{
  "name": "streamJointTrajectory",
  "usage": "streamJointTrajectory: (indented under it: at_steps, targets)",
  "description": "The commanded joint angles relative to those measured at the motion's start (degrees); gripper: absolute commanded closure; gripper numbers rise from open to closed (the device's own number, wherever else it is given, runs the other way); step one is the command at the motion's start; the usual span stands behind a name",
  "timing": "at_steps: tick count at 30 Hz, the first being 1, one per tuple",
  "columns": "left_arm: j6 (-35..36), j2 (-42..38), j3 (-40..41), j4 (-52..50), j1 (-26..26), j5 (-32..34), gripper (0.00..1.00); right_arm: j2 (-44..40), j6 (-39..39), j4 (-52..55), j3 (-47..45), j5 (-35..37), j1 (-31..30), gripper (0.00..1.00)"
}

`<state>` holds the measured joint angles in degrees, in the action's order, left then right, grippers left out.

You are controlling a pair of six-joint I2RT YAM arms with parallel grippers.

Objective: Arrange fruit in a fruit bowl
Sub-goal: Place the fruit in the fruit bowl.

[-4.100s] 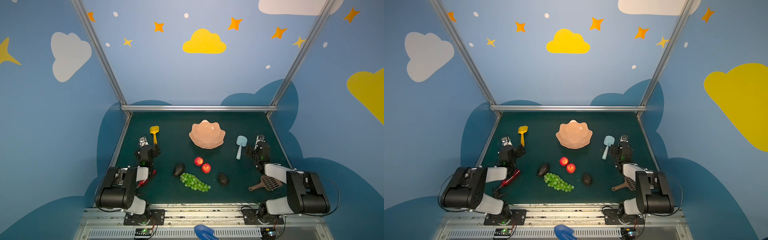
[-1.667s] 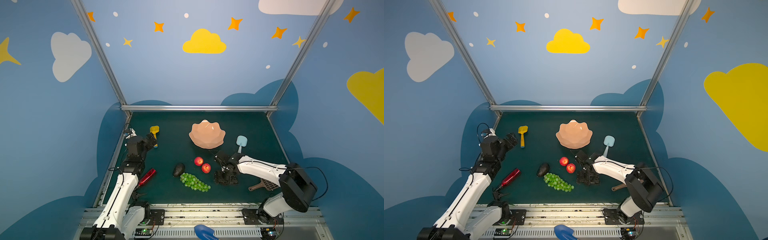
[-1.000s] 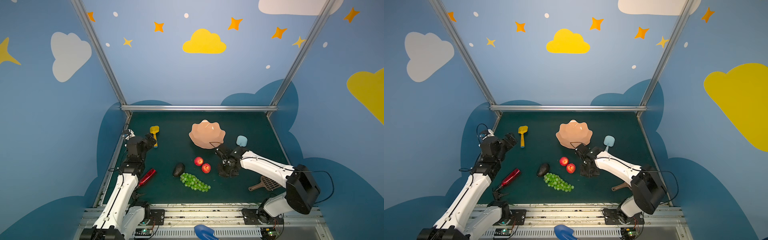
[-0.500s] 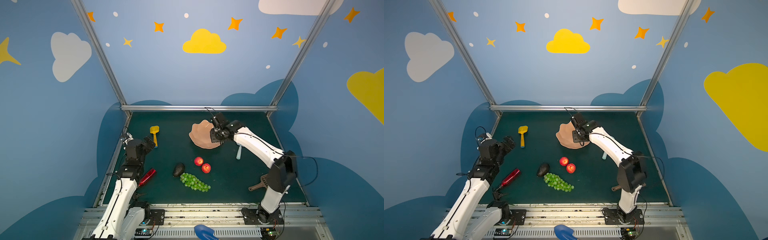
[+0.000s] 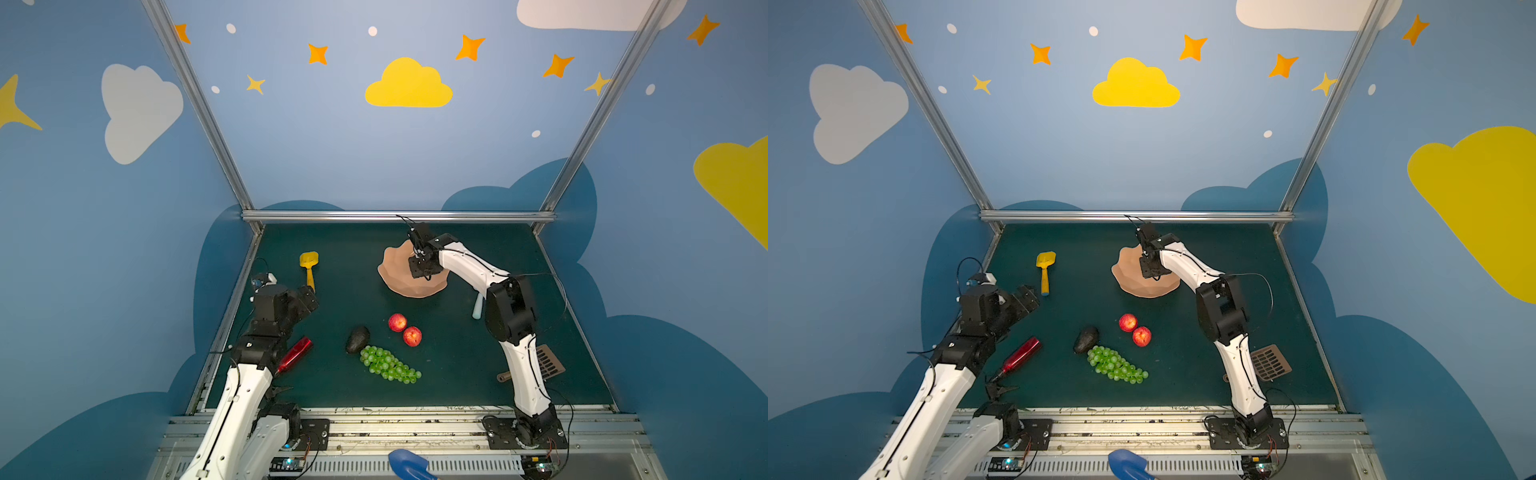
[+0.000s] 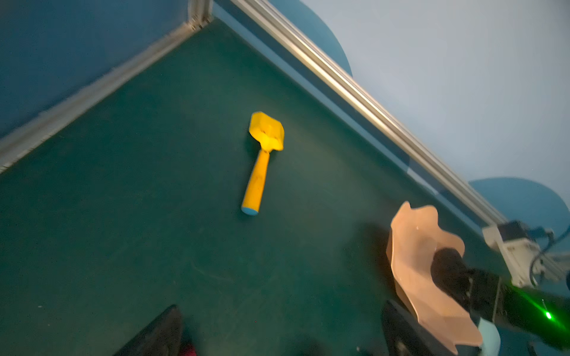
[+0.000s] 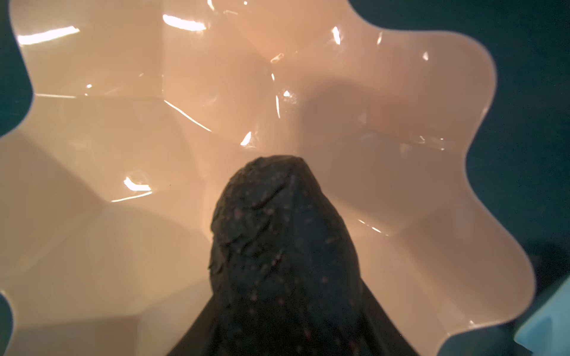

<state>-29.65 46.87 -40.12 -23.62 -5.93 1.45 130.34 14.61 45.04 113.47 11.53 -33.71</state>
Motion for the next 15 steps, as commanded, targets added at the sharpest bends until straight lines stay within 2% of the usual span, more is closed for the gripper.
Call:
streamJointTrajectory:
  at_steps: [1,4,7,15]
  targets:
    - [0.3,1.8,-1.3,-3.2,-5.3,-2.2,0.00,0.3,-0.4,0.2,2.0,-0.9,-0.1,0.51]
    - [1.2,5.2,-2.6,-5.4,-11.6,0.4,0.01,0.6,-0.3,0.3,1.8,-0.8,-0.1,0.45]
    - [1.2,9.4,-3.7,-6.6,-15.2,0.5,0.01,0.5,-0.2,0.2,1.4,-1.0,-0.1,0.42]
    - [-2.7,18.1,-3.8,-4.2,-23.0,-0.5,0.00,2.0,0.3,-0.5,1.5,-2.2,0.0,0.44]
